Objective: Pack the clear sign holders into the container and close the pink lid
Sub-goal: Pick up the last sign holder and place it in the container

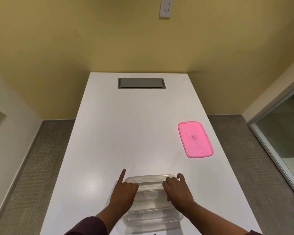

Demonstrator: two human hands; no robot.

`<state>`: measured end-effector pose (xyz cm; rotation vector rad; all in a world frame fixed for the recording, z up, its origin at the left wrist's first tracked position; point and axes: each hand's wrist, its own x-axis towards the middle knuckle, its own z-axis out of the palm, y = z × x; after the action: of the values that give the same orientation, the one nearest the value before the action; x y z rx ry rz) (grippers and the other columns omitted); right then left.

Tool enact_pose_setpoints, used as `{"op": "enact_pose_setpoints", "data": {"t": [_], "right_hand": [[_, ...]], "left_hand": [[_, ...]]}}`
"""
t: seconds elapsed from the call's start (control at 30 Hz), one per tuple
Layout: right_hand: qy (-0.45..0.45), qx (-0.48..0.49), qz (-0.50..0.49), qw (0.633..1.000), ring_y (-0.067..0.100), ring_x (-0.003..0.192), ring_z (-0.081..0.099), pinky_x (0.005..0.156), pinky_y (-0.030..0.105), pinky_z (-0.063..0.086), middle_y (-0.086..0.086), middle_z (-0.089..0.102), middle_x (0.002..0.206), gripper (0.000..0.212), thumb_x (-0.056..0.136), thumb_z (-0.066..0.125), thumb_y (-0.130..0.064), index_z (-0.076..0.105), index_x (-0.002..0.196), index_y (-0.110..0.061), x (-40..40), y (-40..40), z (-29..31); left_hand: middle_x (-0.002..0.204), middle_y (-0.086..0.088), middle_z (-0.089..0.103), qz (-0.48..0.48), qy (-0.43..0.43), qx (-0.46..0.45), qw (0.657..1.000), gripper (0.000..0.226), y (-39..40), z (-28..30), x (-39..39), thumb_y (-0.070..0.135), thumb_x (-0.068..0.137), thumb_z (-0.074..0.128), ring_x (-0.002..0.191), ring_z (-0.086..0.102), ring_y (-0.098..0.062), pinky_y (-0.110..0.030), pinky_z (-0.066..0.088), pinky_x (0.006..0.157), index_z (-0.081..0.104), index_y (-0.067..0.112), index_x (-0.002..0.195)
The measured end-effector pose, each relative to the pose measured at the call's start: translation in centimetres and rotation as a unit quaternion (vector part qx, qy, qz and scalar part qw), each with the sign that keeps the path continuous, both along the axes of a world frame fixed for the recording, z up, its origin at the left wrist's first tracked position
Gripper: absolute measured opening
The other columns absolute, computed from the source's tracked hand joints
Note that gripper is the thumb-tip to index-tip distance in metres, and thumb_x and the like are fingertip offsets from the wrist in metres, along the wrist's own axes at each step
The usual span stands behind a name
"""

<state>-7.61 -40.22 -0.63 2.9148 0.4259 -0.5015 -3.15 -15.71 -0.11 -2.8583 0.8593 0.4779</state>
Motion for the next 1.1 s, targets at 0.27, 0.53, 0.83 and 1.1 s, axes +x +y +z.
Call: {"op": "enact_pose_setpoints", "data": {"t": [0.27, 0.53, 0.83, 1.1], "right_hand": [[-0.024, -0.028, 0.001, 0.999, 0.020, 0.064, 0.064, 0.087, 0.044, 0.057, -0.005, 0.063, 0.072, 0.030, 0.056, 0.080, -0.008, 0.069, 0.078, -0.025, 0.0, 0.1, -1.1], [-0.015, 0.035, -0.034, 0.999, 0.033, 0.114, 0.060, 0.092, 0.042, 0.046, 0.005, 0.066, 0.123, 0.054, 0.084, 0.053, -0.001, 0.055, 0.137, -0.014, -0.1, -0.1, -2.9], [-0.142, 0.233, -0.100, 0.957, 0.016, 0.104, 0.062, 0.090, 0.036, 0.051, -0.012, 0.068, 0.106, 0.038, 0.077, 0.075, -0.026, 0.068, 0.114, -0.031, -1.5, -0.9, -1.5], [-0.125, 0.377, -0.408, 0.822, 0.016, 0.107, 0.063, 0.089, 0.033, 0.051, -0.002, 0.059, 0.125, 0.039, 0.092, 0.070, -0.015, 0.059, 0.130, -0.015, -3.7, -2.3, -1.1]], "left_hand": [[0.099, -0.003, 0.065, 0.006, 0.012, 0.007, 1.000, 0.041, -0.1, -1.6, -0.2, -0.004, 0.079, 0.043, 0.097, 0.065, -0.025, -0.054, -0.009, 0.124, 0.061, 0.017, 0.110], [0.055, 0.008, 0.058, 0.023, -0.009, -0.052, 0.998, 0.044, -0.2, -1.8, -0.7, 0.001, 0.029, 0.083, 0.049, 0.059, -0.013, -0.021, 0.050, 0.051, 0.065, 0.027, 0.060], [0.111, 0.007, 0.070, 0.025, -0.051, -0.301, 0.952, 0.029, 1.9, -2.3, -2.0, 0.014, 0.075, 0.074, 0.098, 0.066, -0.014, -0.027, 0.055, 0.084, 0.071, 0.025, 0.103], [0.129, 0.011, 0.045, 0.330, -0.005, -0.480, 0.813, 0.045, 2.4, -3.5, -5.1, 0.013, 0.090, 0.066, 0.118, 0.053, -0.008, -0.027, 0.048, 0.097, 0.049, 0.024, 0.131]]}}
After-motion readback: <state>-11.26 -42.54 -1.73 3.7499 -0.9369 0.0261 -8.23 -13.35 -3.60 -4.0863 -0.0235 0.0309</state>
